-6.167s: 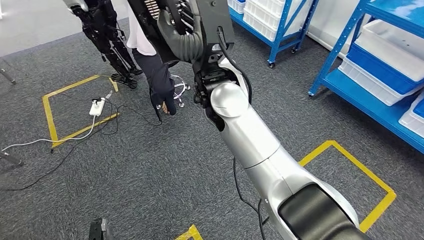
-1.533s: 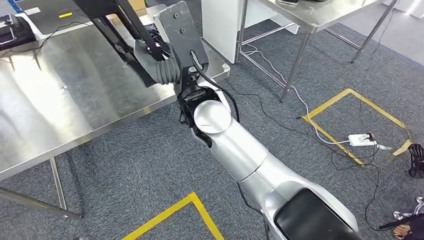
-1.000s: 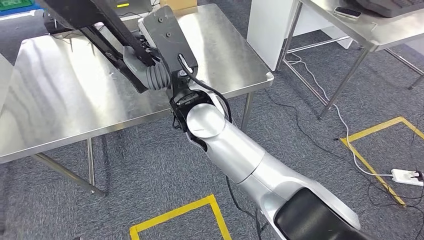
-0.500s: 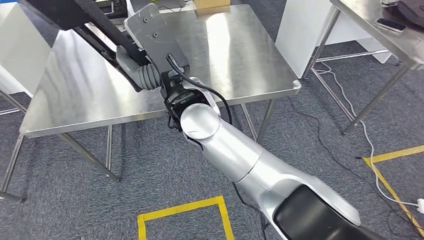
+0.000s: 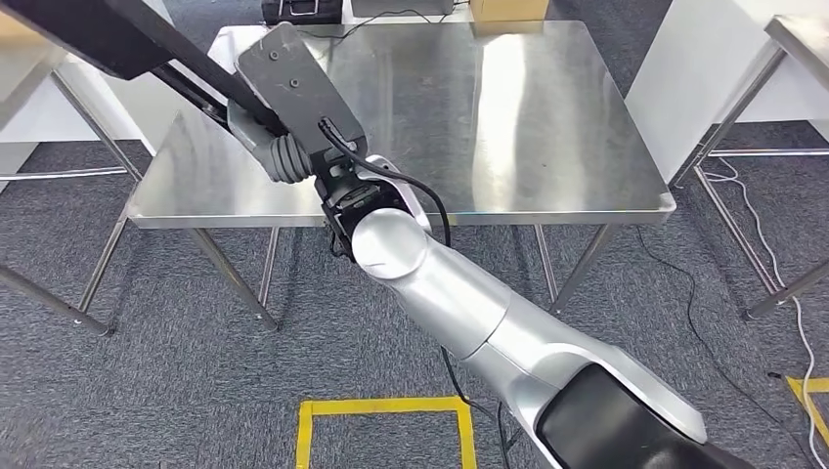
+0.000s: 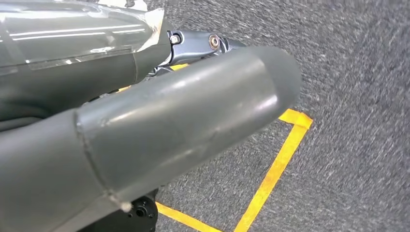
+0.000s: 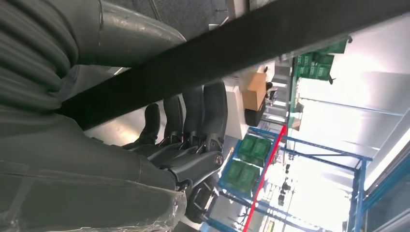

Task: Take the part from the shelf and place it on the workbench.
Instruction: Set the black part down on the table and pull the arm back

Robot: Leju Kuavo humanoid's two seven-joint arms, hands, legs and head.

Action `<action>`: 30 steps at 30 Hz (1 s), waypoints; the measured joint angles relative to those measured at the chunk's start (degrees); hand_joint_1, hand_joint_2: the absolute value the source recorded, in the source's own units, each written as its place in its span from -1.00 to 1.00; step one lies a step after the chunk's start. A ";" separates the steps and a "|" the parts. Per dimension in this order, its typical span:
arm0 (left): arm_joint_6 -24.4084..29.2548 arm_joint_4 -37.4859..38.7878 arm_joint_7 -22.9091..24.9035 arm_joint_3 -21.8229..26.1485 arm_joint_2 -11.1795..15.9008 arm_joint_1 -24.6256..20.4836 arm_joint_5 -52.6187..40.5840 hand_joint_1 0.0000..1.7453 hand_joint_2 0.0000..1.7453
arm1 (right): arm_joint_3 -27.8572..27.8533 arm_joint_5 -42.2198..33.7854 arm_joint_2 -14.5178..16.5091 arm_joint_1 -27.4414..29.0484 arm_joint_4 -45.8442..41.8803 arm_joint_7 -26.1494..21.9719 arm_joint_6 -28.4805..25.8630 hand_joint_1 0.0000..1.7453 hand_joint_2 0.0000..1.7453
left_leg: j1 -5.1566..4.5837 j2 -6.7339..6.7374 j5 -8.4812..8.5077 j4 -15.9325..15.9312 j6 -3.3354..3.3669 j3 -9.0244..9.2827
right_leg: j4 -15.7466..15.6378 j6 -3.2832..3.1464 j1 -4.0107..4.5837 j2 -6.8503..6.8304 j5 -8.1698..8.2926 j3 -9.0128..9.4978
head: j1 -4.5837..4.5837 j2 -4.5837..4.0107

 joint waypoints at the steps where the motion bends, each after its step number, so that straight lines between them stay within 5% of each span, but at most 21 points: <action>1: -0.04 0.00 -0.01 0.02 0.00 0.15 -0.10 -1.00 -1.00 | -0.03 0.21 0.05 0.03 0.01 0.05 -0.02 1.00 1.00 | 0.12 -0.14 -0.01 -0.08 -0.37 -0.06 | 0.00 -0.33 0.07 -0.11 0.12 0.12 | -0.01 0.00; 4: -0.22 -0.01 -0.02 0.07 -0.04 0.26 -0.43 -1.00 -1.00 | -0.42 0.88 0.14 0.11 0.01 0.07 -0.24 1.00 1.00 | 0.30 2.05 -1.40 1.86 -1.27 -0.94 | -0.50 -1.46 -0.39 -0.66 0.55 0.58 | -0.27 0.00; 6: -0.31 -0.02 -0.02 0.08 -0.09 0.03 -0.70 -1.00 -1.00 | -0.91 1.54 0.11 0.26 0.03 0.05 -0.39 1.00 1.00 | 0.22 5.03 -4.73 8.11 -1.74 -3.84 | -0.66 -2.00 -0.40 -1.17 0.52 0.82 | -0.59 0.00; 8: -0.15 -0.02 -0.01 0.13 -0.07 -0.13 -1.10 -1.00 -1.00 | -1.29 2.35 0.09 0.80 0.06 0.07 -0.43 1.00 1.00 | 0.33 6.19 -7.33 14.90 -2.07 -7.21 | -0.65 -2.14 -0.28 -1.64 0.42 0.86 | -0.62 0.00; 9: -0.01 -0.02 -0.01 0.15 -0.07 -0.13 -1.34 -1.00 -1.00 | -1.46 2.86 0.09 1.16 0.07 0.13 -0.43 1.00 1.00 | 0.38 6.36 -7.28 16.03 -2.14 -7.80 | -0.64 -2.14 -0.27 -1.83 0.38 0.87 | -0.63 0.00; 10: 0.13 -0.03 -0.01 0.17 -0.05 -0.12 -1.55 -1.00 -1.00 | -1.65 3.42 0.09 1.45 0.08 0.26 -0.43 1.00 1.00 | 0.43 6.44 -6.13 14.72 -2.14 -7.14 | -0.63 -2.12 -0.27 -1.96 0.35 0.91 | -0.63 0.00; 13: 0.44 -0.05 0.00 0.24 0.06 -0.19 -2.09 -1.00 -1.00 | -2.24 5.16 0.10 1.67 0.06 0.77 -0.43 1.00 1.00 | 0.43 7.06 -1.40 3.53 -1.75 -1.18 | -0.58 -1.76 0.03 -2.14 0.11 1.05 | -0.62 0.00; 15: 0.69 -0.08 0.02 0.26 0.04 -0.26 -2.32 -1.00 -1.00 | -2.47 6.12 0.09 1.70 0.04 1.03 -0.43 1.00 1.00 | 0.29 7.23 -0.73 0.24 -1.37 0.54 | -0.41 -1.67 0.62 -2.18 -0.15 0.98 | -0.55 0.00; 26: 1.07 -0.22 0.09 0.40 -0.07 -0.27 -2.85 -1.00 -1.00 | -2.69 8.95 0.07 1.97 0.04 1.75 -0.48 1.00 1.00 | -0.68 6.42 -0.65 0.21 -0.14 0.40 | -1.16 -1.25 0.72 -2.83 0.07 1.31 | -0.51 0.00; 30: 1.09 -0.24 0.23 0.69 0.02 -0.26 -3.25 -1.00 -1.00 | -3.36 10.98 0.11 2.34 -0.11 2.14 -0.15 1.00 1.00 | -0.82 6.36 -0.97 0.53 0.88 0.16 | -1.59 0.13 -0.12 -2.94 0.18 1.46 | -0.57 0.00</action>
